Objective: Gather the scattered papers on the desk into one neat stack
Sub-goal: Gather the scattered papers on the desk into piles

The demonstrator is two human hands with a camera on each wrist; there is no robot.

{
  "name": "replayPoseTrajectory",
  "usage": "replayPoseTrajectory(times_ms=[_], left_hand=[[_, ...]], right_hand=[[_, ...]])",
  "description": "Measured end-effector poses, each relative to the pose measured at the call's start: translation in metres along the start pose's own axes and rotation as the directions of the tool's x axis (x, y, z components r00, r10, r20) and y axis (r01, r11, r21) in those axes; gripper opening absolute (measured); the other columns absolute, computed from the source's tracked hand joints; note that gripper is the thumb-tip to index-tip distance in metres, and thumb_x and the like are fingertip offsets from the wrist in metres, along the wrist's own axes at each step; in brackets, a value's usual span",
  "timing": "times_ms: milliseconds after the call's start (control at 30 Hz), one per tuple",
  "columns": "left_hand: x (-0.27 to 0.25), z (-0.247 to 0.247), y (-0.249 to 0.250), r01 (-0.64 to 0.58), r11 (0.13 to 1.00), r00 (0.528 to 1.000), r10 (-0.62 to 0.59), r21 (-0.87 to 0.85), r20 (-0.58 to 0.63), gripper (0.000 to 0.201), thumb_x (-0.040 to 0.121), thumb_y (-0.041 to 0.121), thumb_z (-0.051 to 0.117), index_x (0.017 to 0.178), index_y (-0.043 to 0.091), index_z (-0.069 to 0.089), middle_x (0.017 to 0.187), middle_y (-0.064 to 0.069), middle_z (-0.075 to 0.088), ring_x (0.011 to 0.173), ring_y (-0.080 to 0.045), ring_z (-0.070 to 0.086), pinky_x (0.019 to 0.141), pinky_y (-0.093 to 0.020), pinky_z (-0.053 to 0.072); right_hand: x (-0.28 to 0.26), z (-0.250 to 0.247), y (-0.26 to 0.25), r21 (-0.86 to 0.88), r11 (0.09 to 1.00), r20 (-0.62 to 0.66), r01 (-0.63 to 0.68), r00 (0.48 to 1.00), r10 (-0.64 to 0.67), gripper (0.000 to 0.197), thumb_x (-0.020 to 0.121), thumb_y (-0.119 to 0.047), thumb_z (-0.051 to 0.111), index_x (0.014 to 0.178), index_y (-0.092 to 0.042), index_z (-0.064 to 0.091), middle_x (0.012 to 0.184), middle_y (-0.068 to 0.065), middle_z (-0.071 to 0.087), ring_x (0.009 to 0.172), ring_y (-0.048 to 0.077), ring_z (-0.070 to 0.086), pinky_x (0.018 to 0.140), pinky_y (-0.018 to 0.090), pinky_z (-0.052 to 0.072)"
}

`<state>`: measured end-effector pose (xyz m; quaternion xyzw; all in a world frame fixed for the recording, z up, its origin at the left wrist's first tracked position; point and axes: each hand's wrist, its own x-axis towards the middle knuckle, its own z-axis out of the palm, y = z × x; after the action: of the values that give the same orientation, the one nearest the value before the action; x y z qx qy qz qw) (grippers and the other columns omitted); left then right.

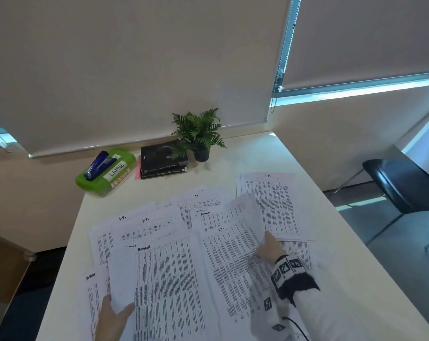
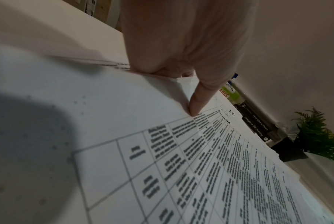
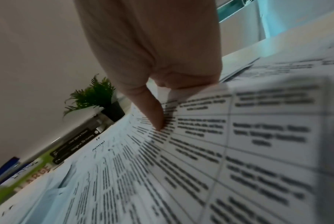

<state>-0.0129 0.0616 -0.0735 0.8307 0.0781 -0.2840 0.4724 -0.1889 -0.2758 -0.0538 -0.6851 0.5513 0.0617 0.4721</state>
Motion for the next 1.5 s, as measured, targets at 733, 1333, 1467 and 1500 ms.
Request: replayPoseTrajectory(times_ms=[733, 1333, 1467, 1500], left_hand=[[0.025, 0.041, 0.032, 0.0, 1.0, 1.0, 0.0, 0.003, -0.003, 0.068, 0.084, -0.002, 0.063, 0.141, -0.005, 0.027, 0.146, -0.024, 0.034, 0.134, -0.039, 0.034, 0.11, -0.05, 0.025], [0.005, 0.02, 0.024, -0.054, 0.998, 0.997, 0.053, 0.023, 0.058, 0.066, 0.09, 0.011, 0.057, 0.146, 0.009, 0.021, 0.153, -0.014, 0.027, 0.14, -0.031, 0.028, 0.114, -0.048, 0.024], [0.001, 0.017, 0.024, 0.035, 0.993, 0.997, -0.027, -0.112, 0.076, 0.054, 0.1, 0.031, 0.036, 0.147, 0.01, 0.021, 0.153, -0.012, 0.027, 0.14, -0.031, 0.028, 0.114, -0.048, 0.024], [0.001, 0.016, 0.022, 0.081, 0.978, 0.993, -0.062, -0.192, 0.1, 0.058, 0.099, 0.044, 0.029, 0.147, 0.012, 0.023, 0.152, -0.009, 0.029, 0.139, -0.031, 0.03, 0.114, -0.047, 0.024]], right_hand=[[0.108, -0.093, -0.047, -0.196, 0.915, -0.299, -0.353, 0.91, 0.287, 0.091, 0.075, -0.021, 0.075, 0.143, -0.006, 0.016, 0.144, 0.02, 0.026, 0.123, 0.037, 0.044, 0.092, 0.042, 0.043], [0.037, -0.121, -0.055, 0.509, 0.786, -0.479, 0.35, 0.874, -0.08, 0.038, 0.089, -0.004, 0.053, 0.126, 0.002, 0.051, 0.113, 0.01, 0.056, 0.103, 0.023, 0.051, 0.086, 0.034, 0.038], [-0.008, -0.07, -0.06, 0.576, 0.799, -0.124, 0.176, 0.984, -0.128, 0.054, 0.091, -0.011, 0.057, 0.14, -0.005, 0.036, 0.14, 0.01, 0.045, 0.13, 0.031, 0.041, 0.097, 0.04, 0.036], [-0.022, -0.051, -0.061, 0.535, 0.835, -0.037, 0.13, 0.991, -0.13, 0.063, 0.092, -0.015, 0.058, 0.145, -0.005, 0.026, 0.149, 0.011, 0.033, 0.137, 0.03, 0.032, 0.105, 0.043, 0.031]])
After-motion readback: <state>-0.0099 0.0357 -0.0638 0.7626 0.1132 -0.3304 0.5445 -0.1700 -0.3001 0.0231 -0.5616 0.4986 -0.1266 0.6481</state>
